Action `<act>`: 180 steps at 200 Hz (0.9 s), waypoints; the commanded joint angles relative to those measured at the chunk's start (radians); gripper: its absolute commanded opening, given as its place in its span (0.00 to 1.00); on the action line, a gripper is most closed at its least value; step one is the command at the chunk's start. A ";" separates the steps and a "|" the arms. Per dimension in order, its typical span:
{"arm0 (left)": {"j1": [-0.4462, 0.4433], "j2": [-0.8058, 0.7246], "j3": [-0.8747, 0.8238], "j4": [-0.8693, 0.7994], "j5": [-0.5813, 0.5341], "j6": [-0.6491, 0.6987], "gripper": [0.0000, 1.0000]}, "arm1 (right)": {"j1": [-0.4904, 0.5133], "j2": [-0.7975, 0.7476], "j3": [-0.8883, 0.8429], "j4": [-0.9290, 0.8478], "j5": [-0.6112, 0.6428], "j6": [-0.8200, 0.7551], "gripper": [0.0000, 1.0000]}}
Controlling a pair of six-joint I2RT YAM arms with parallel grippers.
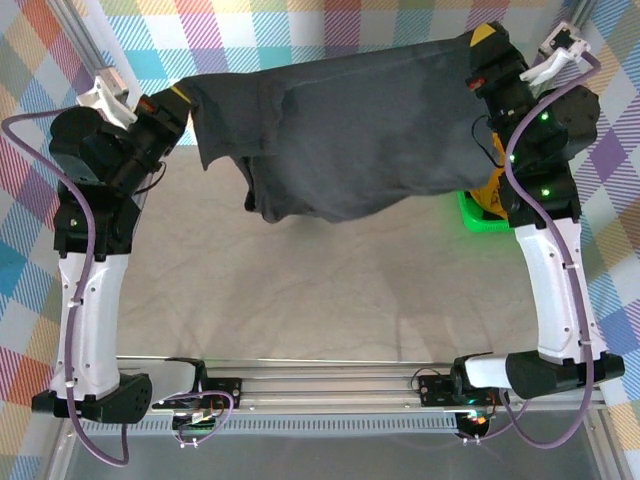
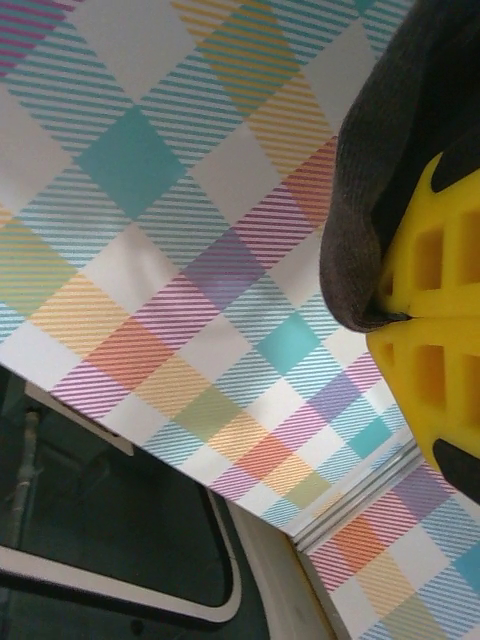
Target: Fold and stack the t-shirts
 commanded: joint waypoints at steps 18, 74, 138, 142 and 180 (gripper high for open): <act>0.061 0.296 0.021 -0.142 -0.173 -0.018 0.16 | -0.018 0.196 0.011 -0.196 -0.071 0.038 0.00; 0.118 0.830 0.466 -0.502 -0.072 0.095 0.62 | -0.004 0.473 0.037 -0.403 -0.155 0.054 0.00; -0.114 0.470 -0.371 -0.350 -0.050 0.139 0.65 | -0.004 0.538 0.019 -0.512 -0.167 -0.006 0.00; -0.128 0.472 -0.385 -0.341 -0.051 0.139 0.65 | -0.004 0.535 0.015 -0.512 -0.165 -0.008 0.00; -0.205 0.696 -0.130 -0.457 -0.276 0.317 0.66 | -0.006 0.502 -0.018 -0.509 -0.136 -0.010 0.00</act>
